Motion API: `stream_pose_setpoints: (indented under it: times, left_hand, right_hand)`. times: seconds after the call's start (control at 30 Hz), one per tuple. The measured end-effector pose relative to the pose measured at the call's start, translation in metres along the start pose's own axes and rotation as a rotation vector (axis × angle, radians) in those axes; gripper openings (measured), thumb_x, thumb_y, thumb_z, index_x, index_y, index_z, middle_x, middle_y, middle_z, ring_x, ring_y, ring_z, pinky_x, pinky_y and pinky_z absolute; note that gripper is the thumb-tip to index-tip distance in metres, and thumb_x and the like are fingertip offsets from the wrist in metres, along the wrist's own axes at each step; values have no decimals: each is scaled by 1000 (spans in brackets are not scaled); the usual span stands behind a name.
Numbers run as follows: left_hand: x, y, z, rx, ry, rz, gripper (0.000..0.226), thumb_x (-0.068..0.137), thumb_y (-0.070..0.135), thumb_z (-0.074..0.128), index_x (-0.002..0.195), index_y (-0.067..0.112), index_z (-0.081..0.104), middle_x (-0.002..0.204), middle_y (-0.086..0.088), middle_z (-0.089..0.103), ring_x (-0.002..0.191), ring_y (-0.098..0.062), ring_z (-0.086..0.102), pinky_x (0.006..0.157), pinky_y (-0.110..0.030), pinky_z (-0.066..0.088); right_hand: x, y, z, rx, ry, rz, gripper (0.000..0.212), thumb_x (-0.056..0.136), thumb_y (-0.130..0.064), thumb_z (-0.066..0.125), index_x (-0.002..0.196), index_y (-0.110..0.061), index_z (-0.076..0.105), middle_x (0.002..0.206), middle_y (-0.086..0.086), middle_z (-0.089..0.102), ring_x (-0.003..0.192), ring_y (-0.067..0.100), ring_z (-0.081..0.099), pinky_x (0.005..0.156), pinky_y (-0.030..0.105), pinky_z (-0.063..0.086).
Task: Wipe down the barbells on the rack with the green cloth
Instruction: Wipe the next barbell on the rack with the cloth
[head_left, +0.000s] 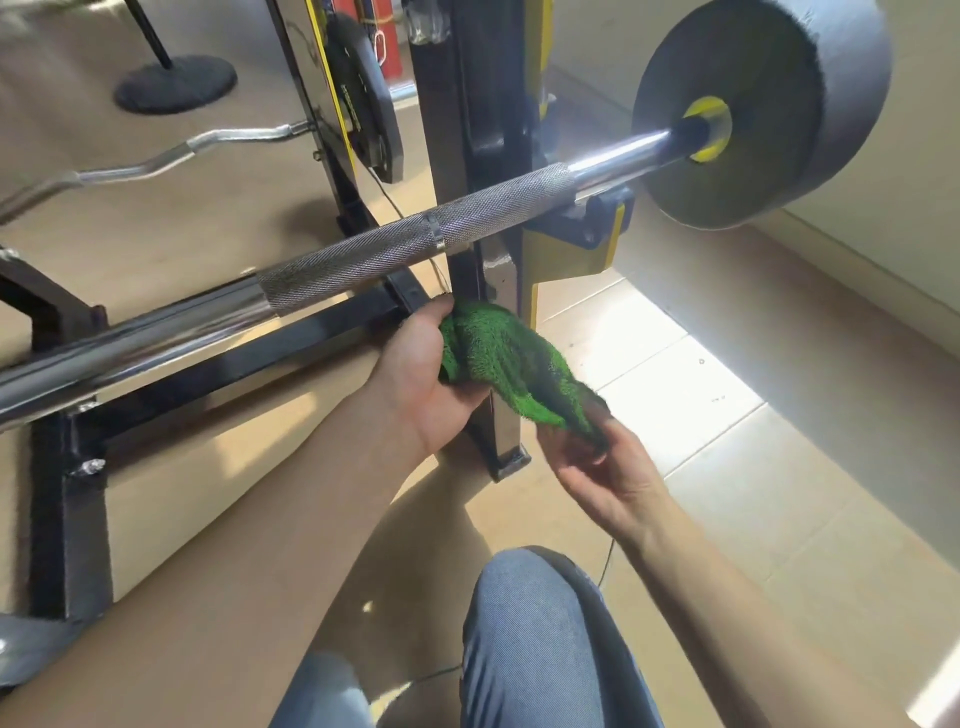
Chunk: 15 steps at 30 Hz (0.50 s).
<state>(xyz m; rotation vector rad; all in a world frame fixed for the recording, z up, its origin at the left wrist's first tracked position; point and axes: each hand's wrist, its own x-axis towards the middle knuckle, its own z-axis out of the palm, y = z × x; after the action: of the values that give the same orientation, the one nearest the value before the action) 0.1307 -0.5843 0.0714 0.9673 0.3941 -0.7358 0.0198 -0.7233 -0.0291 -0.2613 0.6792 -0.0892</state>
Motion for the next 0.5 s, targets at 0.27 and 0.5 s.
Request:
stream_pose_setpoints:
  times: [0.27, 0.5]
  left_hand:
    - [27, -37, -40, 165, 138, -53, 30, 99, 28, 52, 119, 12, 67, 113, -10, 73, 101, -26, 71, 78, -38, 60]
    - [46, -72, -70, 297, 202, -155, 25, 104, 28, 48, 117, 18, 66, 96, 0, 77, 85, -15, 74, 68, -28, 55]
  right_hand:
    - [50, -100, 26, -437, 55, -125, 8, 90, -6, 65, 87, -5, 57, 84, 10, 56, 67, 13, 61, 69, 25, 53]
    - [81, -74, 15, -473, 265, -214, 12, 88, -14, 70, 87, -11, 59, 91, 7, 58, 75, 16, 62, 62, 22, 54]
